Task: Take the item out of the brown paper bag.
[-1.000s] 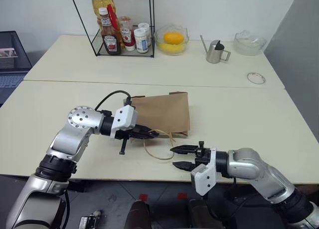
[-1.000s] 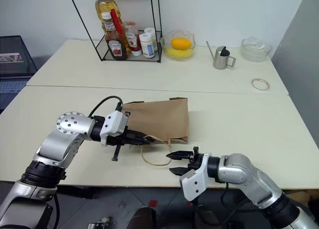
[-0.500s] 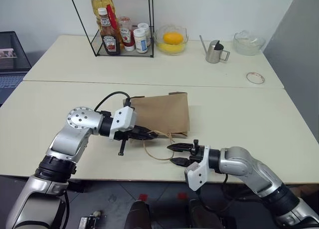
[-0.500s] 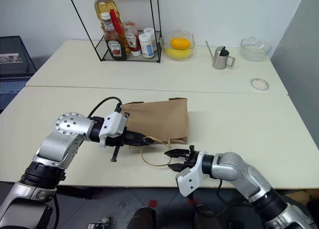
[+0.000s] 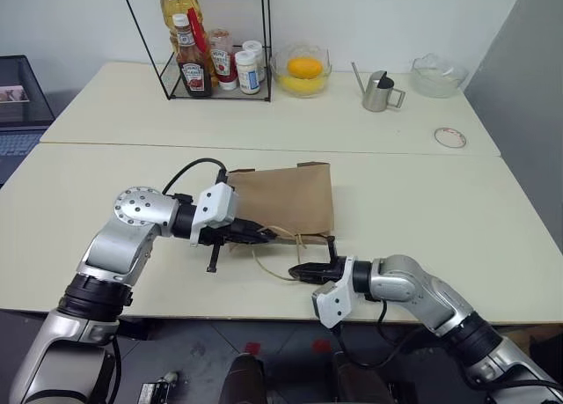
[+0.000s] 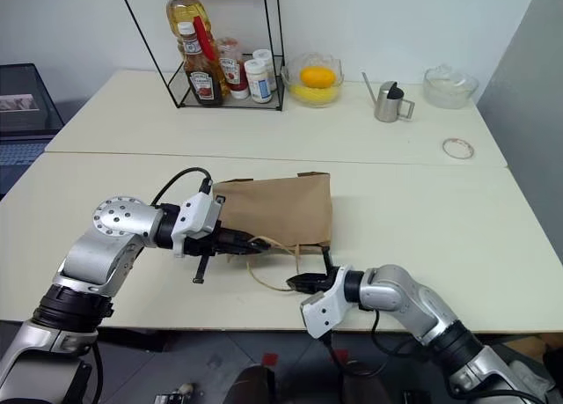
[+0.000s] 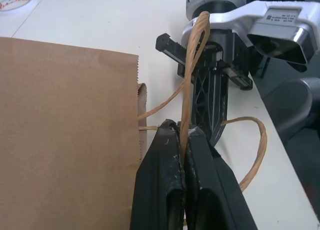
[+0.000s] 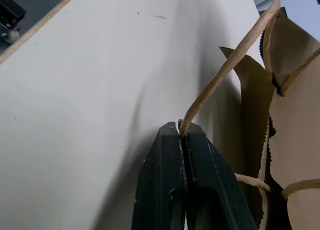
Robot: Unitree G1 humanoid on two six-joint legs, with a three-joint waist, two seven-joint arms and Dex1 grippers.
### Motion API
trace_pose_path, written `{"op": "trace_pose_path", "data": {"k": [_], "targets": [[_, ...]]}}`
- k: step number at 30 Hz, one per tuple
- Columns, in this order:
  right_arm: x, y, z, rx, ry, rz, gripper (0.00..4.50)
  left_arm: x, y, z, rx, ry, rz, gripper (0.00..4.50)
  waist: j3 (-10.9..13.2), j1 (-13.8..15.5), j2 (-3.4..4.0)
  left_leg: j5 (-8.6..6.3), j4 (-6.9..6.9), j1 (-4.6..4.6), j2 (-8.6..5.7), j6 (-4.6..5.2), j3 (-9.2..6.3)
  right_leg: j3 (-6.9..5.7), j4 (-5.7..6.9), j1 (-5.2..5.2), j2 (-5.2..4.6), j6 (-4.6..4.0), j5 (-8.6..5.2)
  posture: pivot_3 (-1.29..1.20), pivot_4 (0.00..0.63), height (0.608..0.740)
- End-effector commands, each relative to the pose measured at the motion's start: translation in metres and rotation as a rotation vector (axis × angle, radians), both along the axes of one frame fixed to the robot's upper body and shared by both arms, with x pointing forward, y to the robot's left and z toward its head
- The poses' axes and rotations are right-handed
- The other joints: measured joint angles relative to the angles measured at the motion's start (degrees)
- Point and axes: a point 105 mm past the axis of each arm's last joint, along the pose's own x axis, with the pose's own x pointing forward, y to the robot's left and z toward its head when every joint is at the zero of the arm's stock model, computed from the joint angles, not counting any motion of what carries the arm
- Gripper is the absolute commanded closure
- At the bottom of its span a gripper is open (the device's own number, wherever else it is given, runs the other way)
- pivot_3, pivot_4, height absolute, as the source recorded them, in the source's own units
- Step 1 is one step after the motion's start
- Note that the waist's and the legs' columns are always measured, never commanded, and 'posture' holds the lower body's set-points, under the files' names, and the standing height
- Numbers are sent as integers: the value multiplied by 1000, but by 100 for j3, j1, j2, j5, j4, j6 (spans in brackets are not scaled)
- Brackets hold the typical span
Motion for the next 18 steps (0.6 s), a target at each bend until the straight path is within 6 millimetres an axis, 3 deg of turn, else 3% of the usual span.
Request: {"op": "trace_pose_path", "data": {"k": [1,9,18], "targets": [[-4,2,-10,-34,61,9,4483,8,1,31,-46,-59,32,4500,0,0,0,0,0,0,0,0,0,0,0,0,0,0,0,0,150,740],[-6,4,-26,-100,129,-9,4483,28,1,61,-112,-38,111,4500,-1,-9,-1,0,-1,9,0,0,0,0,3,3,1,0,0,0,150,740],[-9,0,-41,-177,180,-37,4483,41,7,68,-104,-66,139,4500,-1,-18,-1,0,-2,28,-1,0,2,3,14,13,2,-3,-2,0,150,740]]}}
